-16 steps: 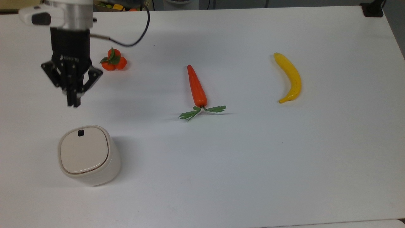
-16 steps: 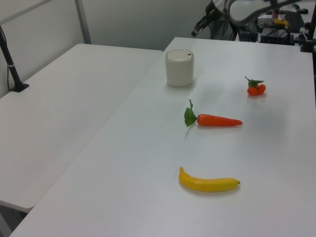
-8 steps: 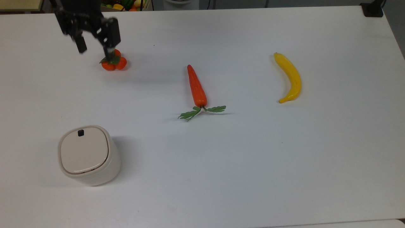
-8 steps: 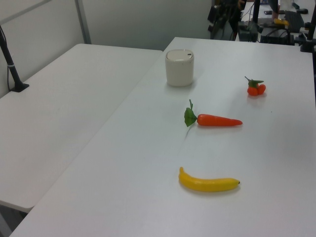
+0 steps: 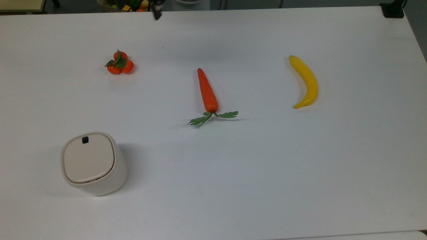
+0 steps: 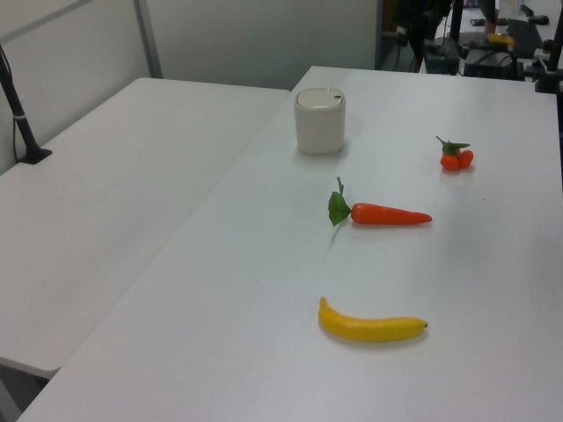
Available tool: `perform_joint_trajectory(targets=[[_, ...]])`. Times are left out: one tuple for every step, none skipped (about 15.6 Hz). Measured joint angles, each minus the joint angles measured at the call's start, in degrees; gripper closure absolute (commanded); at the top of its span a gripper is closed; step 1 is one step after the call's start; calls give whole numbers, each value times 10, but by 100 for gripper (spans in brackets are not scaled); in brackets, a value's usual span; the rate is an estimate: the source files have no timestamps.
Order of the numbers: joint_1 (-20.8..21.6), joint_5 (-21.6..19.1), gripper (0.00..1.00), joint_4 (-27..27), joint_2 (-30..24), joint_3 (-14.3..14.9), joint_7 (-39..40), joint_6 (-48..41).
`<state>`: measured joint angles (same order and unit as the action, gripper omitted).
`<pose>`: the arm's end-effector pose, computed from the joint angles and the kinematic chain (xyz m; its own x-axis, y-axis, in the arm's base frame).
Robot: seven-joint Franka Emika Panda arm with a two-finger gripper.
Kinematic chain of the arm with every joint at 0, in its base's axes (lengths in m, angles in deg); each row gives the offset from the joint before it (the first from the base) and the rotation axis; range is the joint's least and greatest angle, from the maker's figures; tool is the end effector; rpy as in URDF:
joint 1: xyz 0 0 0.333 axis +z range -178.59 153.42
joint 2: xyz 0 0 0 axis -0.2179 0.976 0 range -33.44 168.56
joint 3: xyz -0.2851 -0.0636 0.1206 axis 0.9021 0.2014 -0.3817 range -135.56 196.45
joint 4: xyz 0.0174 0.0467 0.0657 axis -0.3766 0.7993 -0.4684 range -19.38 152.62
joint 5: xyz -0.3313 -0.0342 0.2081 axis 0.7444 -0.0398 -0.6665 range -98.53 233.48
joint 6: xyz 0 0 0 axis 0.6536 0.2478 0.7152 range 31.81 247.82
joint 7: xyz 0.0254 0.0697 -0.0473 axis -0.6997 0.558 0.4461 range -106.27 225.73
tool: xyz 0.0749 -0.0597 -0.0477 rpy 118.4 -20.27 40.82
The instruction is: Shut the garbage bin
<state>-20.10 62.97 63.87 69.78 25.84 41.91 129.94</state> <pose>0.5788 -0.0230 0.6377 0.9265 -0.3623 0.1017 -0.3503 -0.9291 -0.1185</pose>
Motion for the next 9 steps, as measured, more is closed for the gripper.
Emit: perform_joint_trajectory(targets=[[6,0,0,0,-6,-6,-8,-14],[14,0,0,0,-12,-10,-10,-26],[24,0,0,1,-16,-11,-10,-35],[41,0,0,3,-20,-13,-10,-44],[51,0,0,7,-20,-13,-10,-45],[59,0,0,12,-20,-13,-5,-45],[66,1,0,17,-20,-12,8,-45],[77,4,0,26,-21,-10,37,-45],[85,9,0,33,-23,-6,58,-44]])
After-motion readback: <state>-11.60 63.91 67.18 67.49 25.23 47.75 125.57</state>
